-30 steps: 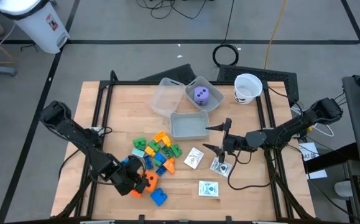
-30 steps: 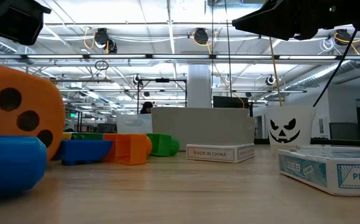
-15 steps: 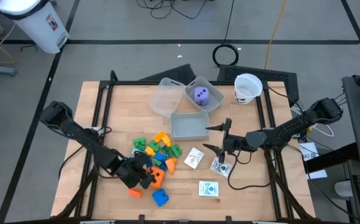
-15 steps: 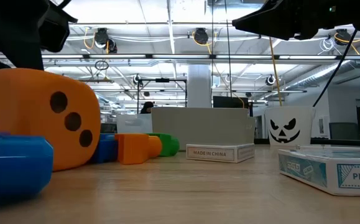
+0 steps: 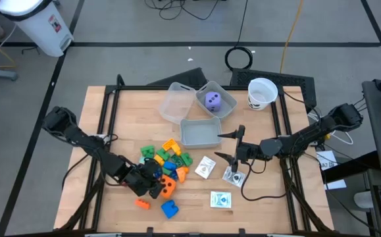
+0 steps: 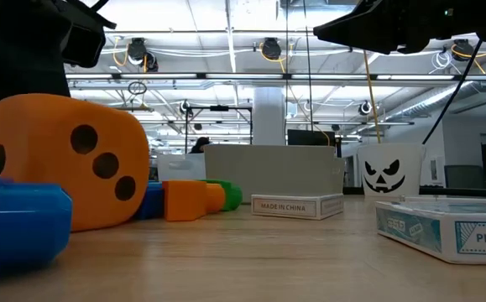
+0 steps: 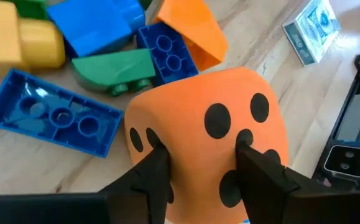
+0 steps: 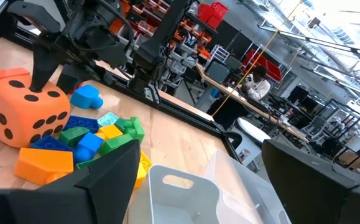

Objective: Pick & Place Toys
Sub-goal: Put the orange die into the top gray bin

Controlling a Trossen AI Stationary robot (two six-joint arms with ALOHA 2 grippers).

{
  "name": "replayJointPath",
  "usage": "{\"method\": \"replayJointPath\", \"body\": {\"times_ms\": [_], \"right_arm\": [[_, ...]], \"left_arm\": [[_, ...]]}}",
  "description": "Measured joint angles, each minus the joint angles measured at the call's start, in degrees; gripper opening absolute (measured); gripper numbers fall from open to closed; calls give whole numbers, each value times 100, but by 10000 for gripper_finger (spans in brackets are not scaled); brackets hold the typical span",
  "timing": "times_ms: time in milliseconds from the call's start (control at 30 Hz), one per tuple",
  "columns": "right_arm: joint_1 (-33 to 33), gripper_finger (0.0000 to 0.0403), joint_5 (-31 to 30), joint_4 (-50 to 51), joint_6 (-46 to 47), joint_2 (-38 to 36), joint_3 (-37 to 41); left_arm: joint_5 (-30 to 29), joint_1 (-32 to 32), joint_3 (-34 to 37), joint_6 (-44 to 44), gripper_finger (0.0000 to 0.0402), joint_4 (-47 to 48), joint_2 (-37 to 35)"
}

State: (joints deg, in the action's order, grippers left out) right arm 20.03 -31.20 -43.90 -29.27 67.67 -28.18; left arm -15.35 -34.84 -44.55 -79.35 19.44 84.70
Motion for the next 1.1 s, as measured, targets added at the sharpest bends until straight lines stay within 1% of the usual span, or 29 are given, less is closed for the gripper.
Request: {"method": "replayJointPath", "body": {"times_ms": [133,167,300,333,400,500,567,633,767,933,1033,1100], "right_arm": [[0,325,0,-55,-5,1,2],[0,325,0,-64,-4,1,2],[0,325,2,-85,-7,1,2],[0,325,2,-83,-7,1,2],[0,325,39,-85,-5,4,2],[-4,325,350,-178,30,6,2],[-2,325,726,-293,313,4,2],[0,325,900,-374,648,4,2],[0,336,890,-252,902,-3,-22],[163,369,847,756,1055,3,-418],[408,388,586,996,801,180,-649],[553,397,574,961,502,362,-704]], "left_arm": [[-383,10,-217,435,140,79,-118],[-499,10,-305,595,131,178,-159],[-953,11,-713,1160,98,97,-304],[-1041,14,-805,1312,86,101,-304],[-1096,17,-959,1599,74,109,-280],[-1239,54,-1228,1912,69,55,-296],[-1385,74,-1359,2160,69,46,-297],[-1495,104,-1483,2441,69,61,-294],[-1535,187,-1683,2797,69,27,-301],[-1487,301,-1729,2936,69,8,-301],[-1473,358,-1729,2975,69,9,-301],[-1469,418,-1730,3034,69,-15,-301]]}}
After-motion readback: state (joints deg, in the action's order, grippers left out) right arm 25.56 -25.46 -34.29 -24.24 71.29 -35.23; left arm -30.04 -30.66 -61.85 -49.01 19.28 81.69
